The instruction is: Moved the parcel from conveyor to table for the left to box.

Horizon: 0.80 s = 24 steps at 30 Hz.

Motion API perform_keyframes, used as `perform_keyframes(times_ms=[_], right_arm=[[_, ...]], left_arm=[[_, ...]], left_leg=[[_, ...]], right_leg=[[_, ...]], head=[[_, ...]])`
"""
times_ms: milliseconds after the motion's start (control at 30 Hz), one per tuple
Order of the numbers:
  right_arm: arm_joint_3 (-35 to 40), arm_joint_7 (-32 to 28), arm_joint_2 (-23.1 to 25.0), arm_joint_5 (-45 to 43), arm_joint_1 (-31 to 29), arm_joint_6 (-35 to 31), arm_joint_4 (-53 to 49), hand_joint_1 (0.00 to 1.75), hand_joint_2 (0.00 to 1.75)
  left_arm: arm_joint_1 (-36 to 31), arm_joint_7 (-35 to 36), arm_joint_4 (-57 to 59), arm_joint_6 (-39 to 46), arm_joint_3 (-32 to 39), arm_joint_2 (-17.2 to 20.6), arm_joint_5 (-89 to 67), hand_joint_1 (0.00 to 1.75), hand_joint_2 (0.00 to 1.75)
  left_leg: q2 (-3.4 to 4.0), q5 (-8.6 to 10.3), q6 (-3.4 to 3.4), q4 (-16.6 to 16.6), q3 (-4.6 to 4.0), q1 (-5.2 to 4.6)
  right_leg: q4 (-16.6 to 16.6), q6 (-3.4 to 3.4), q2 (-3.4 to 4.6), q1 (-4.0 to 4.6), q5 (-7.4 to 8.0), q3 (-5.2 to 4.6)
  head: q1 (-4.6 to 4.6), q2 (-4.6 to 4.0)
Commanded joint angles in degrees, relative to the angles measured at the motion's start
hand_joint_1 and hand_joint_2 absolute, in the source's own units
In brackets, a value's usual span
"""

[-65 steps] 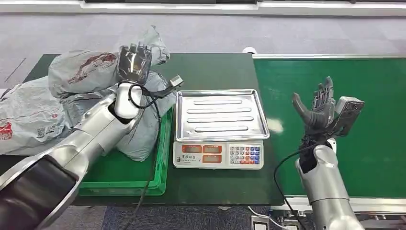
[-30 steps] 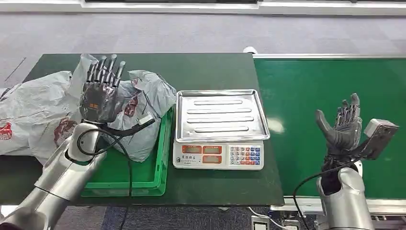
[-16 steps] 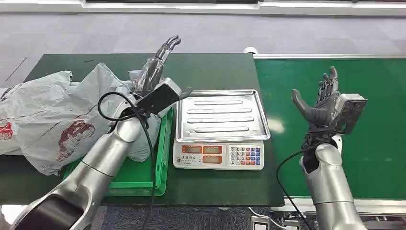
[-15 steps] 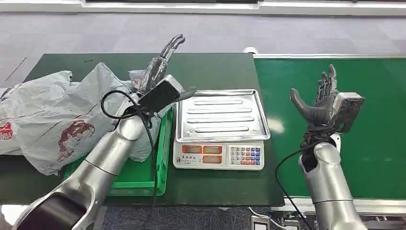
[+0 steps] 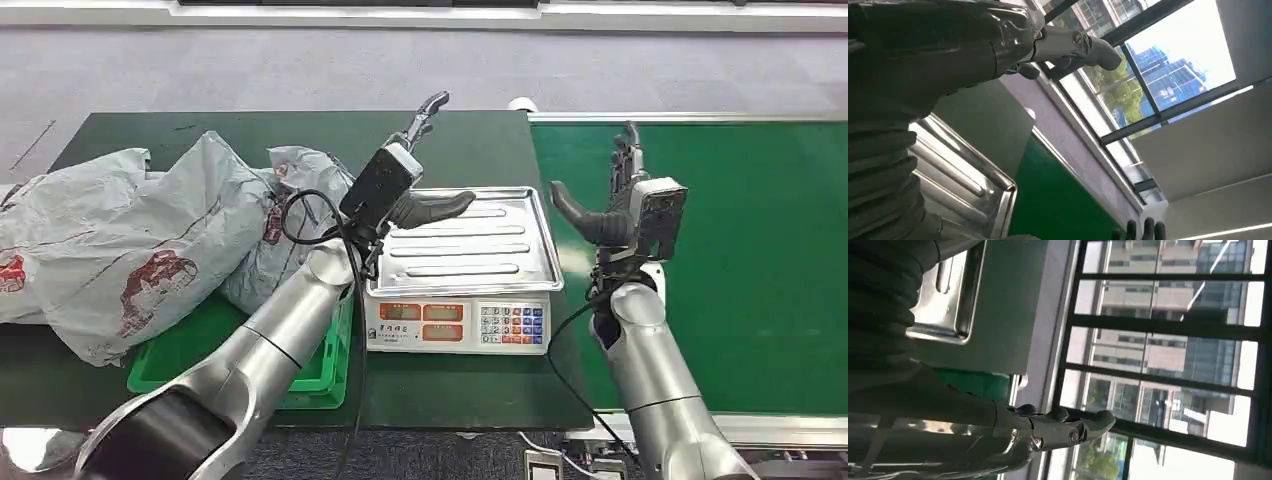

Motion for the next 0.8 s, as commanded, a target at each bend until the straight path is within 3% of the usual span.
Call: perform_keyframes(times_ms=[33, 133, 300, 333, 400, 433, 567, 633, 667, 800], right_arm=[[3.3, 0.2, 1.1, -0.2, -3.1, -0.3, 5.1, 0.00, 1.75], [4.6, 0.2, 2.1, 0.6, -3.5, 0.1, 5.9, 0.00, 1.75], [9.2, 0.5, 5.6, 2.8, -7.6, -0.2, 12.8, 0.00, 1.75], [9.6, 0.4, 5.7, 2.9, -7.5, -0.7, 13.7, 0.00, 1.75], [9.3, -0.3, 5.6, 2.2, -6.5, -0.2, 14.4, 0.00, 1.75], [8.7, -0.7, 5.6, 2.5, -5.8, -0.5, 14.5, 0.00, 1.75], [4.8, -1.0, 4.8, 2.8, -3.5, -0.3, 12.8, 0.00, 1.75], [2.4, -0.2, 4.7, 3.0, -0.7, 0.3, 8.0, 0.00, 1.75], [2.0, 0.2, 4.6, 3.5, 0.1, 0.1, 6.6, 0.00, 1.75], [0.6, 1.5, 4.3, 4.1, 3.0, 0.7, 2.0, 0.00, 1.75]], left_arm=[[-3.1, 0.0, 7.7, -0.1, 2.1, -0.9, 0.4, 0.00, 1.75], [-1.1, -0.3, 7.3, 0.8, 1.7, -1.1, 9.4, 0.00, 1.75], [1.2, -4.5, 12.7, 4.1, -6.8, -1.1, 19.7, 0.00, 1.75], [1.0, -5.7, 14.3, 6.0, -9.3, -1.1, 18.4, 0.00, 1.75], [1.2, -6.3, 15.8, 3.0, -9.1, -1.1, 21.1, 0.00, 1.75], [1.0, -7.7, 16.9, 7.5, -10.0, -1.1, 18.6, 0.00, 1.75], [3.8, -7.8, 14.0, -2.8, -10.0, -1.1, 25.5, 0.00, 1.75], [3.8, -9.7, 12.9, 2.8, -13.9, -1.1, 24.7, 0.00, 1.75], [3.7, -9.1, 12.9, 3.0, -14.7, -1.1, 25.1, 0.00, 1.75], [3.0, -8.9, 13.8, 5.2, -17.8, -1.1, 27.8, 0.00, 1.75]], left_leg=[[0.23, -0.09, -0.01, 0.0, 0.23, 0.02], [0.23, -0.07, 0.00, 0.0, 0.13, 0.02], [0.37, -0.07, -0.02, -0.1, 0.24, -0.04], [0.72, -0.14, -0.06, -0.3, 0.63, 0.00], [0.55, -0.11, -0.05, -0.2, 0.50, 0.02], [0.28, -0.06, -0.03, -0.1, 0.33, 0.05], [0.15, -0.05, -0.01, -0.1, 0.27, 0.06], [0.25, -0.10, 0.01, -0.3, 0.59, 0.06], [0.06, -0.04, 0.00, -0.1, 0.23, 0.05], [0.02, -0.09, -0.01, -0.1, 0.28, 0.07]], right_leg=[[0.0, -0.05, 0.14, 0.04, -0.02, 0.18], [0.0, -0.03, 0.18, 0.03, 0.01, 0.10], [-0.1, -0.04, 0.32, -0.03, 0.03, 0.14], [-0.3, -0.12, 0.58, 0.03, 0.07, 0.44], [-0.2, -0.10, 0.44, 0.05, 0.05, 0.37], [-0.2, -0.06, 0.21, 0.07, 0.01, 0.27], [-0.1, -0.04, 0.09, 0.08, -0.02, 0.23], [-0.3, -0.06, 0.13, 0.09, -0.03, 0.55], [-0.1, -0.03, 0.00, 0.05, -0.04, 0.22], [-0.2, -0.06, -0.06, 0.09, -0.09, 0.28]], head=[[0.00, 0.00], [0.00, 0.00], [0.00, 0.00], [0.00, 0.00], [0.00, 0.00], [0.00, 0.00], [0.00, 0.00], [0.00, 0.00], [0.00, 0.00], [0.00, 0.00]])
